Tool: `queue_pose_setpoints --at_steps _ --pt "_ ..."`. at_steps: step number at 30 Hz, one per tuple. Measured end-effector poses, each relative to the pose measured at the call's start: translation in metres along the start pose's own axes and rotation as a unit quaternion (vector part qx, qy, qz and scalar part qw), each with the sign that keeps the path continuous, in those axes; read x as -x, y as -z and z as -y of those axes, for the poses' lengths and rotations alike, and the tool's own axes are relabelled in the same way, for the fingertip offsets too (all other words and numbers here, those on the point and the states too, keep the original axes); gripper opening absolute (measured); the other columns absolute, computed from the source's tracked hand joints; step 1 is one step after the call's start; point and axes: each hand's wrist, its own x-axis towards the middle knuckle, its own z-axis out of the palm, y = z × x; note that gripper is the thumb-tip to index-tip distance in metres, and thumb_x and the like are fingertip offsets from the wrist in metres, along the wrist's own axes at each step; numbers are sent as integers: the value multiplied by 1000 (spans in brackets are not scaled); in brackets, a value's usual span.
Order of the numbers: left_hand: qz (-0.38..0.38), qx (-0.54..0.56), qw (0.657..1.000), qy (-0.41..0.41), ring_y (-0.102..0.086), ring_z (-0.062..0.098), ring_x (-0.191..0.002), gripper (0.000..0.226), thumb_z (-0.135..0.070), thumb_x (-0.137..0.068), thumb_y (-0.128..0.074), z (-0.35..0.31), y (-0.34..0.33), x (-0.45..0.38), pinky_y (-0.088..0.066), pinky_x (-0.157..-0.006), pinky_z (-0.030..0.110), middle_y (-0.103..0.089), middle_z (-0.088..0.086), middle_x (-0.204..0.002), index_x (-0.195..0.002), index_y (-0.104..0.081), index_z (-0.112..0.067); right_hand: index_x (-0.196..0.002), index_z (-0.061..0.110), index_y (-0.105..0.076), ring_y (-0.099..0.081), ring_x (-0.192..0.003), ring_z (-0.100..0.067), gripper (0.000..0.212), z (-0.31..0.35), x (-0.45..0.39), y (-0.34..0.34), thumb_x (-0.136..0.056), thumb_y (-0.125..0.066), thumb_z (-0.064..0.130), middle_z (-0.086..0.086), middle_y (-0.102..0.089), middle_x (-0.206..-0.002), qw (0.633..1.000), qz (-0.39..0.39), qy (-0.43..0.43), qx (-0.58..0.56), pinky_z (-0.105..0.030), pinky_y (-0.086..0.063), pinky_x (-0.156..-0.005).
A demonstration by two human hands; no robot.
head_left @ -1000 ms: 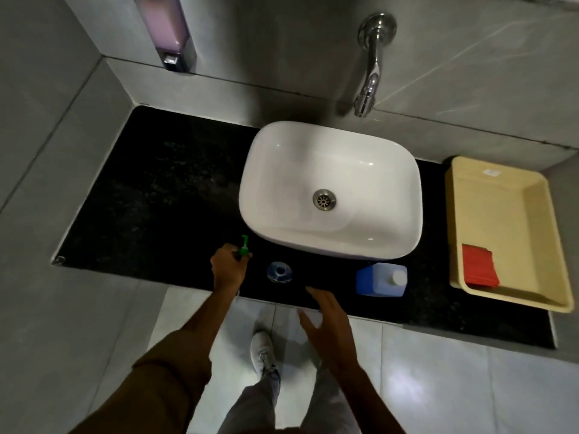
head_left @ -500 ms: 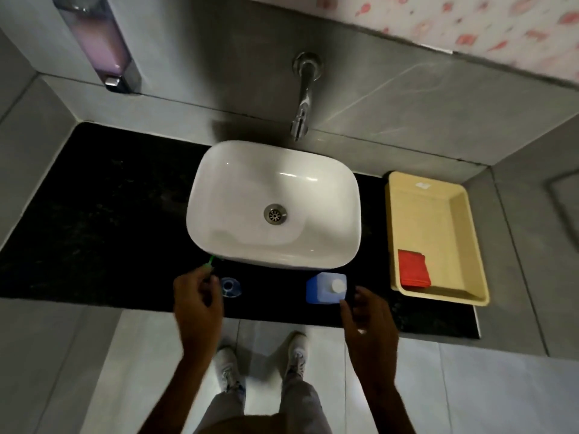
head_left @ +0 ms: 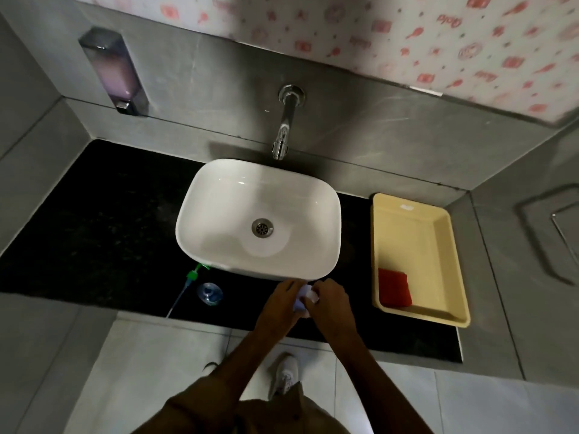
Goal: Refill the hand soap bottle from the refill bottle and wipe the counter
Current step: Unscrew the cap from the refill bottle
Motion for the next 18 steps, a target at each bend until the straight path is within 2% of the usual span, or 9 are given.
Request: queue_pose_setpoints --at_steps 4,8,11,13,15,16,18 --pt "23 13 1000 7 -45 27 -141 74 -16 -81 -83 -1 4 -5 -31 -120 31 -47 15 -151 -144 -47 -3 -111 4 -71 -65 -109 -23 25 -5 -7 -2 -98 -60 22 -13 -68 -118 998 40 48 12 -14 -36 -87" --pt "-1 27 1000 4 -57 25 -129 67 -10 -75 -85 1 2 -4 -39 -109 22 -60 12 -140 -136 -57 -6 -118 5 -71 -62 -115 -25 26 -8 -7 2 -98 -59 18 -13 -65 -124 989 69 121 42 -24 -42 -99" --pt "-11 39 999 6 -63 26 -122 62 -13 -74 -87 0 4 -3 -48 -106 32 -65 12 -132 -130 -62 -4 -123 -2 -68 -57 -123 -30 29 -12 -7 4 -96 -60 3 -20 -63 -130 980 121 154 14 -25 -37 -104" --pt "-21 38 999 9 -62 28 -124 60 -14 -77 -86 1 3 -4 -45 -110 31 -64 15 -134 -130 -62 0 -129 0 -63 -56 -126 -28 36 -12 -6 4 -96 -65 13 -17 -60 -135 980 129 153 -1 -26 -39 -107" --pt "-28 34 999 14 -58 28 -130 58 -12 -83 -81 0 2 -2 -41 -115 34 -60 18 -139 -133 -57 3 -128 11 -62 -59 -117 -20 45 -15 -4 2 -91 -71 35 -6 -60 -128 986 66 147 29 -30 -48 -100" --pt "-24 37 999 14 -57 25 -131 57 -14 -84 -80 0 1 -3 -40 -115 31 -59 16 -141 -134 -57 1 -125 15 -60 -60 -110 -19 45 -16 -4 1 -90 -70 41 -3 -60 -123 989 38 136 42 -32 -52 -94" --pt "-13 47 999 18 -55 14 -127 61 -24 -81 -80 -3 3 -2 -40 -110 24 -59 9 -140 -135 -57 -8 -120 15 -59 -62 -103 -20 39 -16 -3 -1 -92 -65 41 -4 -60 -118 989 13 136 54 -32 -53 -87"
